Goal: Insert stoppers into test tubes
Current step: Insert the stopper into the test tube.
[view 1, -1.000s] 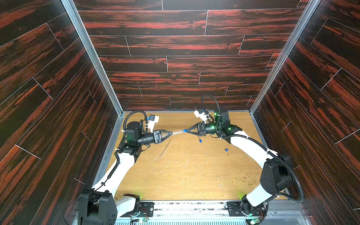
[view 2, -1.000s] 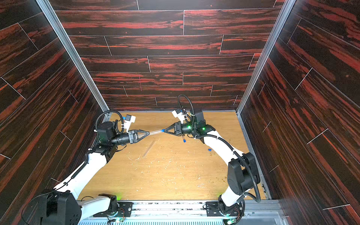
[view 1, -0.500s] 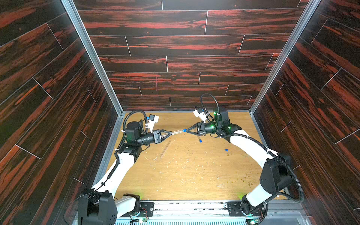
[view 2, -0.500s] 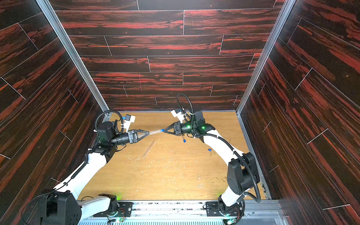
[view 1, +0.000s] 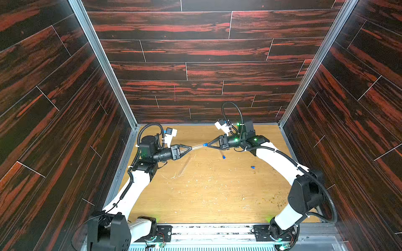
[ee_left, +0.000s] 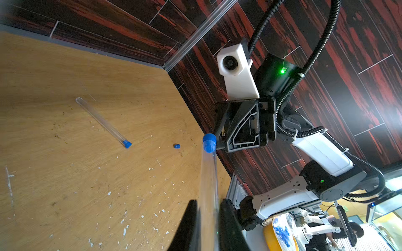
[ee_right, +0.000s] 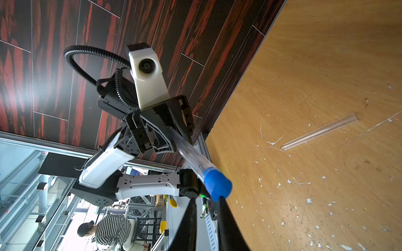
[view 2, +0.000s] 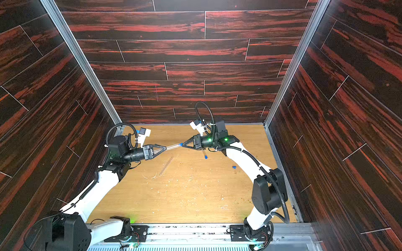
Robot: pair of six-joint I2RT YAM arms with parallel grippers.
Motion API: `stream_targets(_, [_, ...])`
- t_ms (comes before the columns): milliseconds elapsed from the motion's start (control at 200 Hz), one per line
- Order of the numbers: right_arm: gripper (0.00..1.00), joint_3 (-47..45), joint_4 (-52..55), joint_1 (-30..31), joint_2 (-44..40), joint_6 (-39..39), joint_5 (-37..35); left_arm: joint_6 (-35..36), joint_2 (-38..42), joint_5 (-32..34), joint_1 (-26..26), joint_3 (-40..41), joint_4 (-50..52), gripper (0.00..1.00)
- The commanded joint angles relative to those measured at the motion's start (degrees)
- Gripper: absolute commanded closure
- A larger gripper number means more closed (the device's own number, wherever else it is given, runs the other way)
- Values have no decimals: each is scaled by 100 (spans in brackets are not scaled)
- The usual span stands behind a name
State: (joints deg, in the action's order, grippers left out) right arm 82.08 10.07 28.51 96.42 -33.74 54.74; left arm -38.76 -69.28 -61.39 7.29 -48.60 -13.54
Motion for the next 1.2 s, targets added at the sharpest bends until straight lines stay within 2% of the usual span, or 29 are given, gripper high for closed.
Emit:
stream_targets(0, [80, 296, -46, 242, 185, 180, 292, 101, 33, -237, 141, -8, 96, 91])
stream_targets(691, [79, 669, 202, 242, 428, 353, 283, 202, 31, -348, 196, -17, 211, 92])
stream_targets(1198, [76, 513, 127, 304, 415, 273, 317, 117, 28, -296, 212, -36, 162, 92])
